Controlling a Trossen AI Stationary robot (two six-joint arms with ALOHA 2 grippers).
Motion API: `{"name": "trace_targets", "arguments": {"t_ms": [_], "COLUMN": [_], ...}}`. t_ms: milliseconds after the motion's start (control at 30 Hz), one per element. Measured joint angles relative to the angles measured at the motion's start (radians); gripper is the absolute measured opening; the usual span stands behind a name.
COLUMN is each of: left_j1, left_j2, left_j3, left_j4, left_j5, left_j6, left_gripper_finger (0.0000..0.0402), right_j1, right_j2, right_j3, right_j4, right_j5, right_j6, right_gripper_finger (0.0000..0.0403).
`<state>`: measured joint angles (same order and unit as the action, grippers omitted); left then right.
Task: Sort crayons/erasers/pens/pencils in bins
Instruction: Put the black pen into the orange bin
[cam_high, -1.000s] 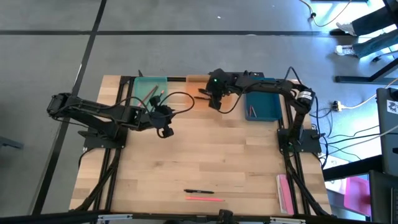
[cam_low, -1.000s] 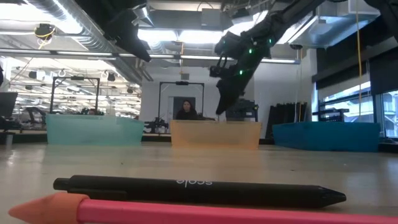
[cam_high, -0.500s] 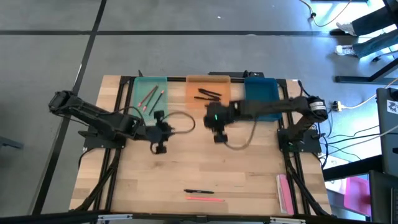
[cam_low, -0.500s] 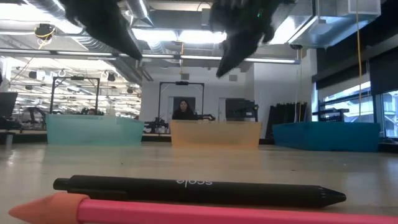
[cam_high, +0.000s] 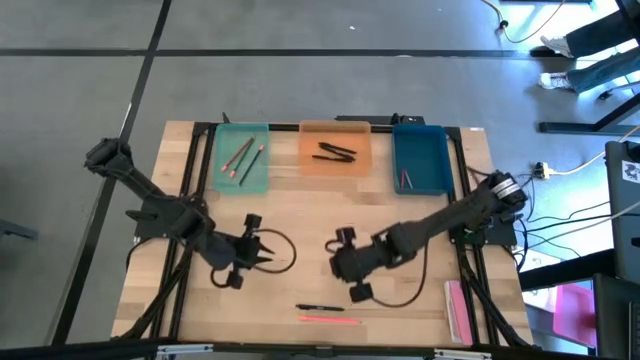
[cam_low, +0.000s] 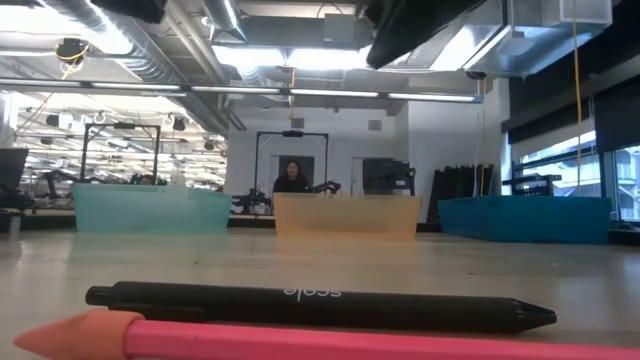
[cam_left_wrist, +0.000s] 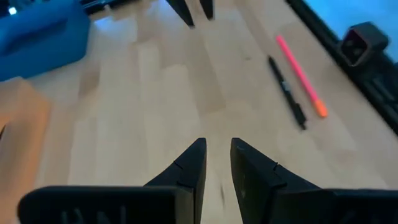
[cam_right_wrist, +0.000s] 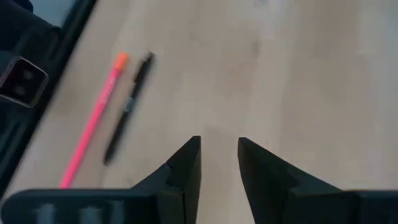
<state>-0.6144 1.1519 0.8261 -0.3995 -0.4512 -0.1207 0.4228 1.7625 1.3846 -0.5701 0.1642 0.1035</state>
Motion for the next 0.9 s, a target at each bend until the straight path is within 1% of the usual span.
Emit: {"name": "trace_targets", "arguments": {"t_ms": [167, 367, 533, 667, 900], "left_j1": [-0.056, -0.101, -0.123, -0.134, -0.136], "left_j2": [0.000, 0.000, 0.000, 0.000, 0.000], "left_j3": [0.000, 0.000, 0.000, 0.000, 0.000], "left_j4": [0.021, 0.026, 0.027, 0.028, 0.029], "left_j5": [-0.004, -0.005, -0.009, -0.009, -0.009], "left_j6": [-0.001, -0.001, -0.003, -0.004, -0.004], "left_gripper_finger": [0.0065, 0.0065, 0.0065, 0.0065, 0.0065], "right_j1": [0.066, 0.114, 0.148, 0.170, 0.175], "right_j2": [0.095, 0.187, 0.249, 0.288, 0.362], "right_j3": [0.000, 0.000, 0.000, 0.000, 0.000], "right_j4": [0.137, 0.235, 0.367, 0.391, 0.416], "right_j5": [0.000, 0.000, -0.035, -0.034, -0.026], "right_j6": [0.012, 0.079, 0.108, 0.121, 0.131], "right_gripper_finger": [0.0110, 0.0110, 0.0110, 0.0110, 0.0110]}}
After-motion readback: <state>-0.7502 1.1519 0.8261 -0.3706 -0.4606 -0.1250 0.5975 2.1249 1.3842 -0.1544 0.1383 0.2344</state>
